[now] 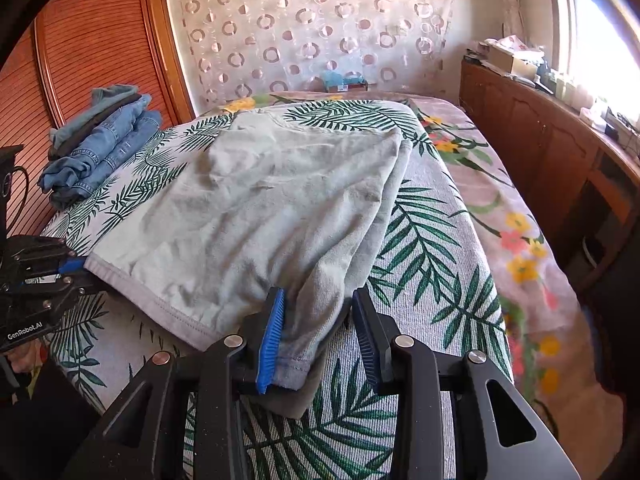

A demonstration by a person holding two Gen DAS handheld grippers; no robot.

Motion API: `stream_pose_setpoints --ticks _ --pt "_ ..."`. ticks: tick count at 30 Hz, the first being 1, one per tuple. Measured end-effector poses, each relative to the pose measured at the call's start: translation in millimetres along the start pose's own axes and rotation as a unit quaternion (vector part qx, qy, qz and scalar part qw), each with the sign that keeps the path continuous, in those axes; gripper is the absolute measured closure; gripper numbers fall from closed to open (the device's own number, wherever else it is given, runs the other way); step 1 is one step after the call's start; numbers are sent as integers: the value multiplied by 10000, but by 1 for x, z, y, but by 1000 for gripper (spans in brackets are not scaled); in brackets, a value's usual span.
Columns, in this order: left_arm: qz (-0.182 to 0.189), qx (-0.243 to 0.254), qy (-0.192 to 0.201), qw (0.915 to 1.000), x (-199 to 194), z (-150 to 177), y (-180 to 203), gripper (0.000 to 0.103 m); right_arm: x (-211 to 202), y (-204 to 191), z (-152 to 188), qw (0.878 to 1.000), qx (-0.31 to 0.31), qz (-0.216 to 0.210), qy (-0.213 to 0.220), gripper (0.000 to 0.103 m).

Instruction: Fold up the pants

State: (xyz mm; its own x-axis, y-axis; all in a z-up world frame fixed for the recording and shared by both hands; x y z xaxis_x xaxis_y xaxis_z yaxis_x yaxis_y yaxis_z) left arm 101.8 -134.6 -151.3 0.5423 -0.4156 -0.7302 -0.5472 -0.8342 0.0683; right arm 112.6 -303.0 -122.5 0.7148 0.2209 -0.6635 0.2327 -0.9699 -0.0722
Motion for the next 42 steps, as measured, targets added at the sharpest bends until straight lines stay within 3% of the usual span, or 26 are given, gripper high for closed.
stream_pose_setpoints --ticks 19,21,23,35,39,42 --pt "-72 -79 -97 9999 -1 13 1 95 -26 -7 16 9995 210 -225 -104 67" --pt "-76 -75 -96 9999 0 12 1 95 -26 -8 17 9994 207 -264 -131 73" --pt "-73 -78 -98 9999 0 13 1 95 -28 -10 16 9997 128 -176 -90 94" --pt "-162 -146 -80 9997 -3 11 1 95 -31 -11 18 9994 212 -230 -117 96" --pt "-245 -177 25 9995 -14 7 2 84 -36 -9 17 9994 260 -217 -69 96" --pt "-318 -154 97 9993 -23 4 2 70 -39 -9 16 9994 277 -185 -23 96"
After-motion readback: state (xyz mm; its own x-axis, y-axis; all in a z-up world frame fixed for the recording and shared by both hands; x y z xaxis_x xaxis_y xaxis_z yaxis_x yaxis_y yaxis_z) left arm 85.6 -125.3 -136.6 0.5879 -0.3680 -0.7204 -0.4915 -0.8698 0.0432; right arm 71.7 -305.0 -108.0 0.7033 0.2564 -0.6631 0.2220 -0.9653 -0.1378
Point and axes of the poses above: each gripper's, at about its wrist camera, not at the fingertips, and x roughly the way its jaws point, y to its right, z to its underside, the point moved 5 cm from there along x, roughly the way its jaws point, and after that the axes turned 2 degrees about z, right-handed, at the moved point
